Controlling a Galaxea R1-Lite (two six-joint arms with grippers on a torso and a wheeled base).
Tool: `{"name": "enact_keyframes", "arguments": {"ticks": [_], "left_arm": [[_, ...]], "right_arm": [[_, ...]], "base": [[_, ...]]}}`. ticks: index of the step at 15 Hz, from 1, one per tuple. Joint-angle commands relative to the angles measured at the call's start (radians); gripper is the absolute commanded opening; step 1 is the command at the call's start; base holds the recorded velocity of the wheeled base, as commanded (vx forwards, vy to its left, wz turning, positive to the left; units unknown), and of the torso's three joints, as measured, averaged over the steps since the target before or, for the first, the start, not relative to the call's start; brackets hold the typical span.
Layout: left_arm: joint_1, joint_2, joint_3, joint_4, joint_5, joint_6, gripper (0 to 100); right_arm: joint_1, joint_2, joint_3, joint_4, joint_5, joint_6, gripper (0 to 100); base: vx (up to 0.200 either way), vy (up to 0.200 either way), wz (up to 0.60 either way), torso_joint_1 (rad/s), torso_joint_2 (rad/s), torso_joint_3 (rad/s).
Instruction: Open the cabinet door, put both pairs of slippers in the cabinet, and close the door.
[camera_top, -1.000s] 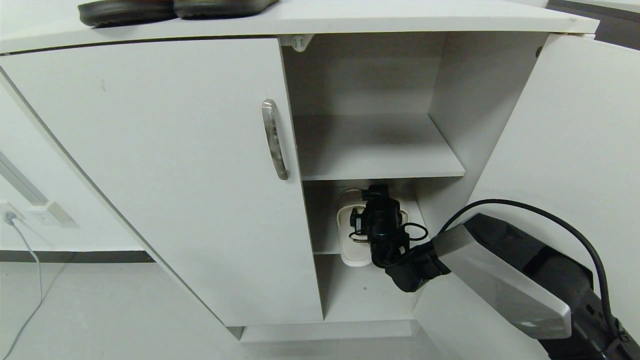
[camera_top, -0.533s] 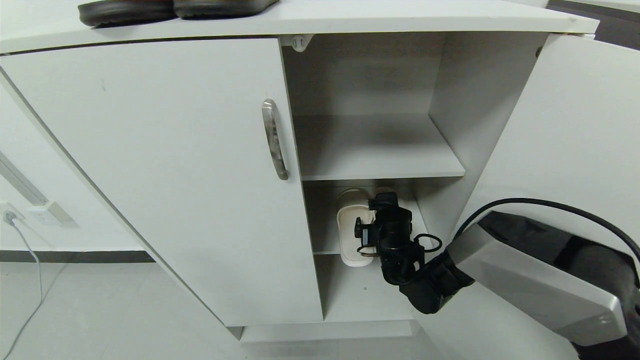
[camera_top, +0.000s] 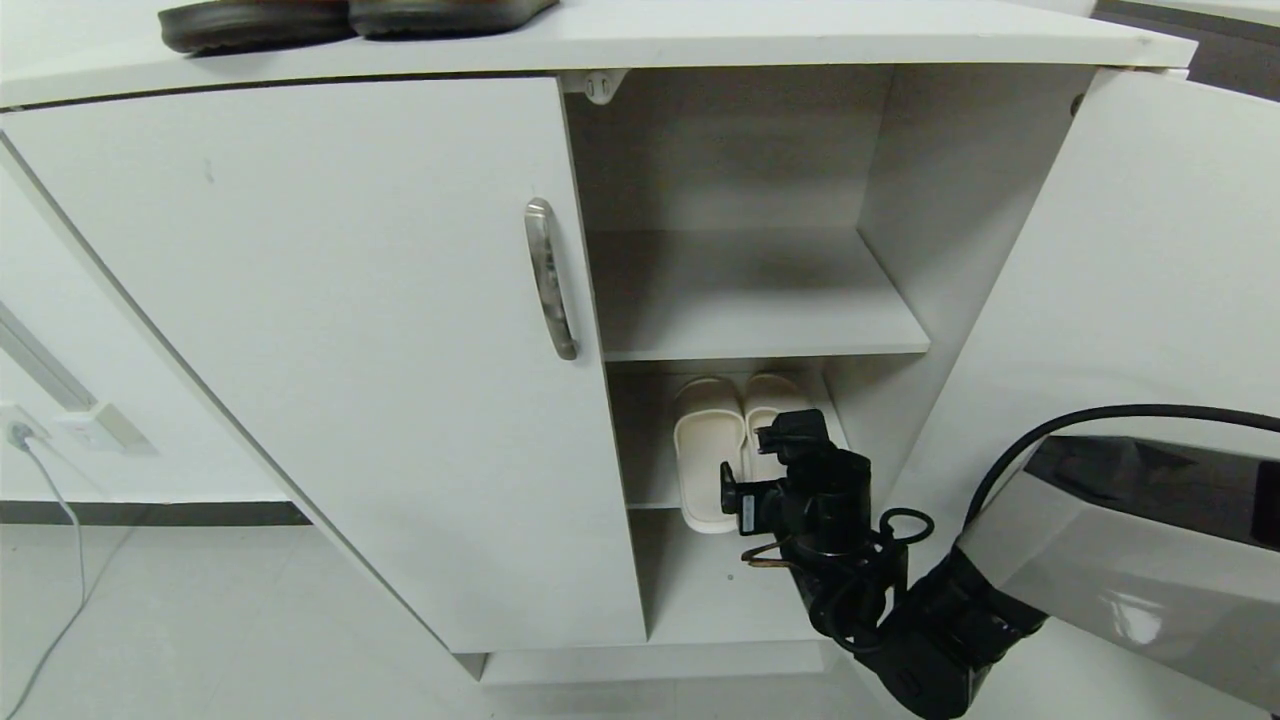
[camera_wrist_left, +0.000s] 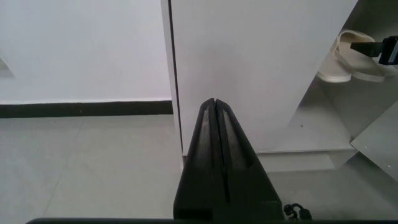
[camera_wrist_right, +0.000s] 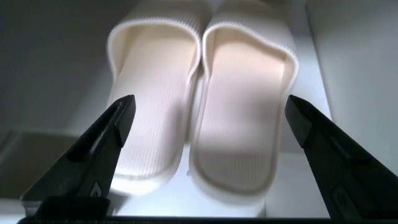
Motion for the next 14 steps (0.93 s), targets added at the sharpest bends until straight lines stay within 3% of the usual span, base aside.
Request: {"name": "enact_keyframes", "arguments": {"ticks": [1, 5, 12, 14], "left_arm": [[0.000, 0.001, 0.000, 0.000, 0.000, -0.001, 0], [0.000, 0.001, 0.000, 0.001, -0.002, -0.001, 0], [0.000, 0.001, 0.000, 0.001, -0.002, -0.001, 0], [0.000, 0.001, 0.000, 0.000, -0.002, -0.001, 0]], "right_arm": [[0.003, -0.021, 0.010, -0.003, -0.001, -0.001, 100], [0.020, -0.034, 0.022, -0.017, -0.004, -0.002, 100], [0.026, -0.031, 0.025, -0.017, -0.004, -0.004, 100], [0.026, -0.031, 0.030, -0.017, -0.002, -0.002, 100]], "base": [[0.000, 0.000, 0.00, 0.000, 0.00, 0.000], [0.000, 0.000, 0.00, 0.000, 0.00, 0.000], [-0.200, 0.000, 0.00, 0.000, 0.00, 0.002], [0.000, 0.000, 0.00, 0.000, 0.00, 0.000]]}}
